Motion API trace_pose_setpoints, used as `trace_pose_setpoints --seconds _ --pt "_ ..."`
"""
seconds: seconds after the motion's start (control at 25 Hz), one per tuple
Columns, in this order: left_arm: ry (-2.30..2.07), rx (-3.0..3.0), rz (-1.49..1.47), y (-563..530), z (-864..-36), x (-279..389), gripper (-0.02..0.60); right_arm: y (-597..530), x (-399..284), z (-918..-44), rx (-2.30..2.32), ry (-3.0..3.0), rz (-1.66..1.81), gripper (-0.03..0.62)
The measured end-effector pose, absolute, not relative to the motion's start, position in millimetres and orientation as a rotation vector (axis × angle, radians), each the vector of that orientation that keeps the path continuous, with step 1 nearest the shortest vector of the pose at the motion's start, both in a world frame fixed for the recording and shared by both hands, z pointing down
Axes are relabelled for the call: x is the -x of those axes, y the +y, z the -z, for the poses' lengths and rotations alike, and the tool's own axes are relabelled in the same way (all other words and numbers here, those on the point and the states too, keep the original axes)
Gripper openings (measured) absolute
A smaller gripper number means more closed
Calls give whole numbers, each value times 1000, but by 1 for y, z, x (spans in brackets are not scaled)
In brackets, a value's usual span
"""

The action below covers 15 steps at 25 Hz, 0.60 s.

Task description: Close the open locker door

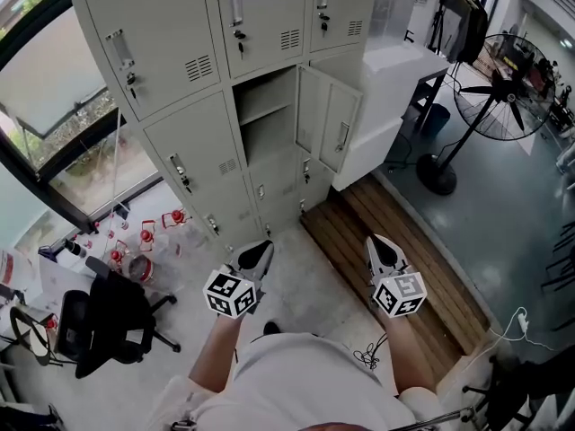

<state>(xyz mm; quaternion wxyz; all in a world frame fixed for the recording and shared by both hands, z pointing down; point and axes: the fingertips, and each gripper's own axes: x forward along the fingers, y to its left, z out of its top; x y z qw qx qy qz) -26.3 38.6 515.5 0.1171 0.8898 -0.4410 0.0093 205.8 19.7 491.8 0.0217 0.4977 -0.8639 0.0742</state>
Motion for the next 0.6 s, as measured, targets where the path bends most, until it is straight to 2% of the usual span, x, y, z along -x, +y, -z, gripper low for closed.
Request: trace_pose_setpoints --seconds 0.6 --pt "-1260 -2596 -36 35 -523 35 15 19 -205 -498 -1615 -2606 -235 11"
